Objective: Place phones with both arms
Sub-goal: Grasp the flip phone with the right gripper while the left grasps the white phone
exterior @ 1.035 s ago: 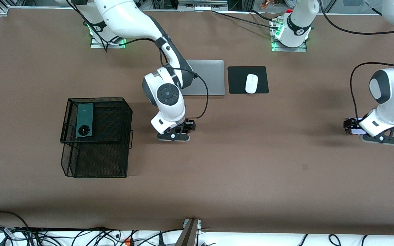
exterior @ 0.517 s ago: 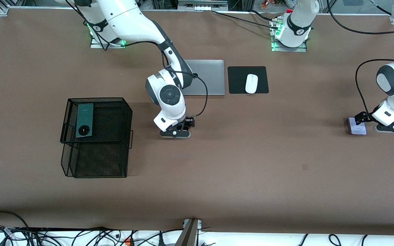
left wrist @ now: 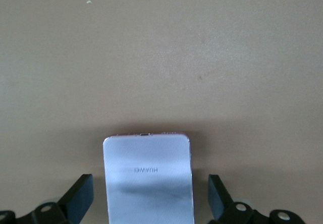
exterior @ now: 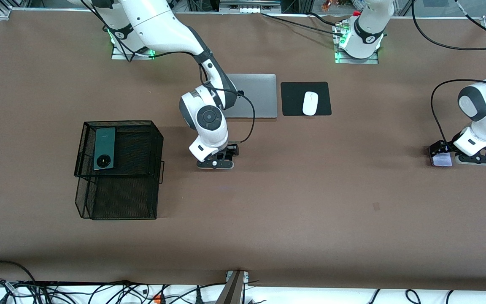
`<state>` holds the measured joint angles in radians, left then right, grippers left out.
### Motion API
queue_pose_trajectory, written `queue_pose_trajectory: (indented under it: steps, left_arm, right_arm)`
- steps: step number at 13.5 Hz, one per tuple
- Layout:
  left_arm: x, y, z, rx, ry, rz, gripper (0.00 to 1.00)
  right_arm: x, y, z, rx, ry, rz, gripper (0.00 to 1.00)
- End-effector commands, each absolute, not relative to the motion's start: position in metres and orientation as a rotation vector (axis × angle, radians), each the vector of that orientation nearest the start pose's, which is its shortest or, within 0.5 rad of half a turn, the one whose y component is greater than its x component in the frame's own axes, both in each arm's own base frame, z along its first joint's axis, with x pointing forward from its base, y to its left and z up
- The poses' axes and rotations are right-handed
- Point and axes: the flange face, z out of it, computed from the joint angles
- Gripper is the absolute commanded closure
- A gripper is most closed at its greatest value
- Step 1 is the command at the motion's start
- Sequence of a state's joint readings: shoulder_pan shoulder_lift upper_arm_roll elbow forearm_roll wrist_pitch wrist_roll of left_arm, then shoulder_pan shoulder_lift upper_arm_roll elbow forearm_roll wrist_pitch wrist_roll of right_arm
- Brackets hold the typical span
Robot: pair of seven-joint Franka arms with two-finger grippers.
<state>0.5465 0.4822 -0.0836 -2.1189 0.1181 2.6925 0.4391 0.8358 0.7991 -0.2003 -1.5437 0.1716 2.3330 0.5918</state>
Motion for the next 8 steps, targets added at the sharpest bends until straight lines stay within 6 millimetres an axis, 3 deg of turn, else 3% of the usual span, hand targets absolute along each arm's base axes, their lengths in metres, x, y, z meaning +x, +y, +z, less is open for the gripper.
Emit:
queue_pose_trajectory:
  steps: [1, 8]
  left_arm:
    - [0.534, 0.262, 0.193, -3.083, 0.141, -0.153, 0.00]
    - [0.528, 0.269, 0.178, -3.096, 0.126, -0.125, 0.00]
  right_arm:
    - [0.549, 0.438, 0.194, -3.119, 0.025, -0.021, 0.01]
    - [0.541, 0.443, 0.186, -3.127, -0.030, -0.007, 0.01]
